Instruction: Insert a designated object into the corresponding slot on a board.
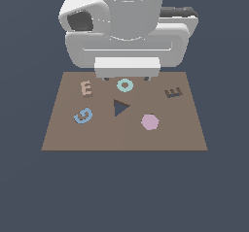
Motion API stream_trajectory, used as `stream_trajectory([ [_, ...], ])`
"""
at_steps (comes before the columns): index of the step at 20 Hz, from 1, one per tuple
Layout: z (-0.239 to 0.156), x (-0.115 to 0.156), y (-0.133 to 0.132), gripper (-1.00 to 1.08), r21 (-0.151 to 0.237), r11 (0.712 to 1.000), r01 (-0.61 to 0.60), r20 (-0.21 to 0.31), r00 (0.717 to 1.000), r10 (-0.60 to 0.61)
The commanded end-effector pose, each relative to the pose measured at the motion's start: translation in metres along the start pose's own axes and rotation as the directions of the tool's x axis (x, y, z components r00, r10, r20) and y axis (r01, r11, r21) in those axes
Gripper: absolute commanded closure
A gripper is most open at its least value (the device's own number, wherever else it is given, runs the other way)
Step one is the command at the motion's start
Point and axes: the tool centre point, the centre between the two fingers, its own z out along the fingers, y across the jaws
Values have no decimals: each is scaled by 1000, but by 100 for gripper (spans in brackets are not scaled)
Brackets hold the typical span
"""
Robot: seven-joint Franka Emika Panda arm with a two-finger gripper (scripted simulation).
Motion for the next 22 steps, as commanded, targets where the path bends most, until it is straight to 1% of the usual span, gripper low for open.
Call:
stream_trajectory([
  [1, 0, 0, 0, -92, 0, 1000, 0, 0, 1000, 0],
  [6, 4, -3, 4, -92, 0, 1000, 9, 1, 1000, -9],
  [11, 18, -13, 18, -92, 0, 999, 37, 5, 999, -37],
  [16, 39, -27, 40, -92, 1, 997, 81, 11, 997, -81],
  [22, 74, -49, 77, -92, 3, 988, 154, 22, 988, -154],
])
